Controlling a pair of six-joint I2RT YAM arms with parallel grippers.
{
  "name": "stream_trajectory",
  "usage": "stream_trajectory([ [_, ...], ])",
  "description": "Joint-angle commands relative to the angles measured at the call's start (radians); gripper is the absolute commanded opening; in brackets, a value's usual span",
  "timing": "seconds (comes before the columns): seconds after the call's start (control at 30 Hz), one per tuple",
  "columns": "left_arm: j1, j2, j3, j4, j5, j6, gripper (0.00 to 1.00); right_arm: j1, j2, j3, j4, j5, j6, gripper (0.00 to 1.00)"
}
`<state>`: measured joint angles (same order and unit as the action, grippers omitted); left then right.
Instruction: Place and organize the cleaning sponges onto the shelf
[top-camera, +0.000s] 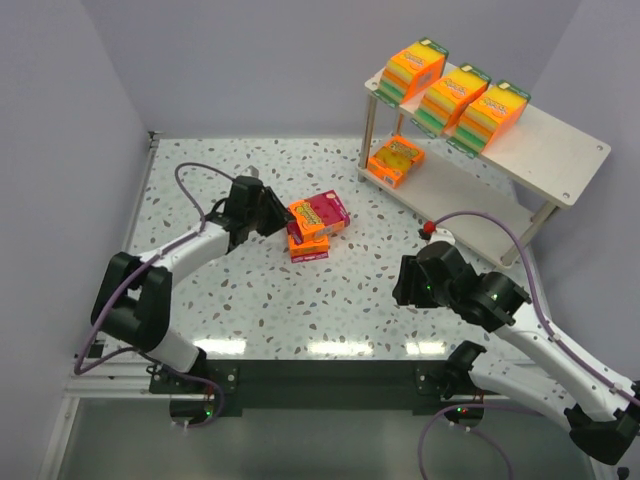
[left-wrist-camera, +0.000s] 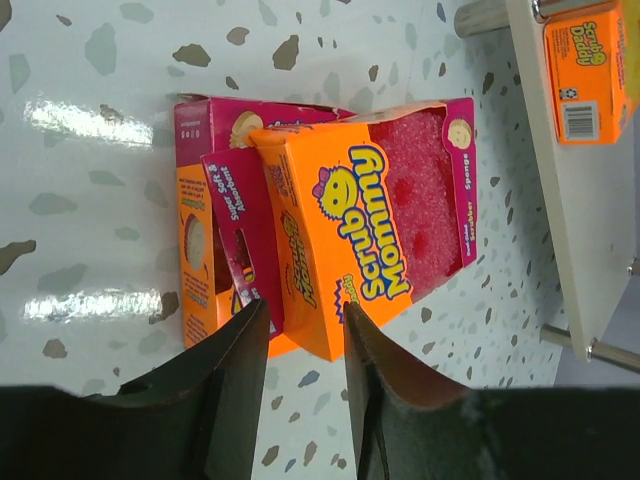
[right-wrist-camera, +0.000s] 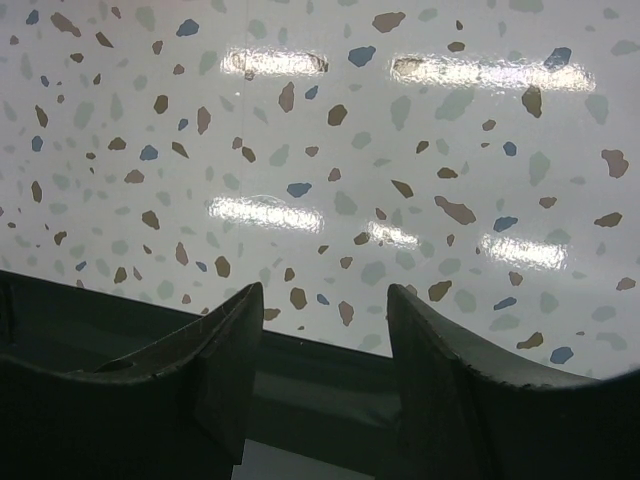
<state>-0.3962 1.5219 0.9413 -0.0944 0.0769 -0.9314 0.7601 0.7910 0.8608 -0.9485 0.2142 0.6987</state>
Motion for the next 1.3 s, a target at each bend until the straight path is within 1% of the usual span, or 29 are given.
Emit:
stream_trajectory([
  [0.0, -0.006, 0.067, 0.076, 0.079, 0.012, -0.029, 0.41, -0.001, -0.016, 0.014, 0.013, 0.005, 0.001, 0.57],
  [0.27, -0.018, 0.219, 0.151, 0.165, 0.006, -0.029, 0.43, 0.001, -0.032, 0.021, -0.019, 0.025, 0.022, 0.56],
  [0.33, -0.021, 0.259, 0.185, 0.148, 0.012, -0.024, 0.41, -0.001, -0.033, 0.023, -0.021, 0.024, 0.027, 0.57],
  [0.4, -0.027, 0.294, 0.194, 0.148, 0.015, -0.02, 0.33, -0.001, -0.035, 0.029, -0.032, 0.028, 0.028, 0.56],
  [0.43, -0.029, 0.297, 0.188, 0.148, 0.015, -0.026, 0.12, -0.001, -0.035, 0.032, -0.038, 0.034, 0.03, 0.56],
  [0.47, -0.032, 0.285, 0.18, 0.156, 0.015, -0.029, 0.04, -0.001, -0.041, 0.035, -0.047, 0.037, 0.03, 0.56],
  [0.5, -0.036, 0.273, 0.169, 0.166, 0.017, -0.032, 0.0, -0.001, -0.045, 0.041, -0.052, 0.042, 0.036, 0.56],
  [0.67, -0.067, 0.149, 0.102, 0.191, 0.032, -0.069, 0.0, -0.001, -0.07, 0.053, -0.081, 0.066, 0.067, 0.56],
  [0.9, -0.18, 0.044, 0.068, 0.185, 0.02, -0.13, 0.0, -0.001, -0.101, 0.093, -0.124, 0.123, 0.125, 0.52],
  [1.03, -0.214, 0.046, 0.074, 0.2, 0.069, -0.187, 0.0, -0.002, -0.114, 0.138, -0.183, 0.178, 0.165, 0.51],
  [1.07, -0.245, 0.059, 0.079, 0.202, 0.072, -0.196, 0.0, -0.001, -0.125, 0.15, -0.225, 0.204, 0.186, 0.51],
  [1.1, -0.262, 0.069, 0.097, 0.202, 0.057, -0.204, 0.0, -0.001, -0.133, 0.179, -0.245, 0.226, 0.23, 0.49],
  [1.13, -0.282, 0.076, 0.105, 0.205, 0.038, -0.222, 0.0, -0.001, -0.139, 0.194, -0.26, 0.264, 0.246, 0.49],
  [1.17, -0.323, 0.101, 0.114, 0.206, 0.014, -0.236, 0.0, -0.001, -0.156, 0.207, -0.269, 0.278, 0.257, 0.48],
  [1.2, -0.34, 0.115, 0.131, 0.208, -0.026, -0.257, 0.0, -0.001, -0.164, 0.231, -0.269, 0.286, 0.266, 0.48],
  [1.27, -0.383, 0.162, 0.14, 0.242, -0.066, -0.355, 0.0, -0.001, -0.171, 0.263, -0.28, 0.312, 0.278, 0.47],
])
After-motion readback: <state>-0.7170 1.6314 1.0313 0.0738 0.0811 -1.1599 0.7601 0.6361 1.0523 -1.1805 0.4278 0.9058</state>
